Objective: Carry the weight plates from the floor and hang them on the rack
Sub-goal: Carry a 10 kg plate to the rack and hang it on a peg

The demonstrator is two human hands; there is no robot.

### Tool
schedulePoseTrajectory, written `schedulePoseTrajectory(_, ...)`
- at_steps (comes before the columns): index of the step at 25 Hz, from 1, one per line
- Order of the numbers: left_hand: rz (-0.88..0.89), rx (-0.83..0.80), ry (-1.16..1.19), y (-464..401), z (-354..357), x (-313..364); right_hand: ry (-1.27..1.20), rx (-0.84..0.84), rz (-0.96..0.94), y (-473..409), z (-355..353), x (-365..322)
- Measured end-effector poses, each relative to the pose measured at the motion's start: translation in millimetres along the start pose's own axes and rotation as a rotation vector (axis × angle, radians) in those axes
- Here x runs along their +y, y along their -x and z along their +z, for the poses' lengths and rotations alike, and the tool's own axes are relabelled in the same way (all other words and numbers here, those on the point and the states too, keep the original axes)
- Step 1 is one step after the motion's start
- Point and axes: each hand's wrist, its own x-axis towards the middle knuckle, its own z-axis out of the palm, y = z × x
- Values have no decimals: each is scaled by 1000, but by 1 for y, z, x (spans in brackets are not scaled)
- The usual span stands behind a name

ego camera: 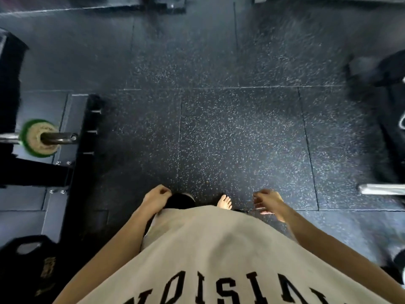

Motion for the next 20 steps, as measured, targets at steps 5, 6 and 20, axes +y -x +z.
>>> schedulePoseTrajectory(5, -106, -13, 70, -71, -32, 58, 8, -39, -5, -58, -34, -99)
schedulePoseTrajectory(6, -126, -13, 70, -90, -41, 64, 17, -43, -4, -73, -39, -122)
schedulePoseTrajectory(20, -31, -64, 109, -356, -294, 313, 148, 9, -46, -246, -56, -508)
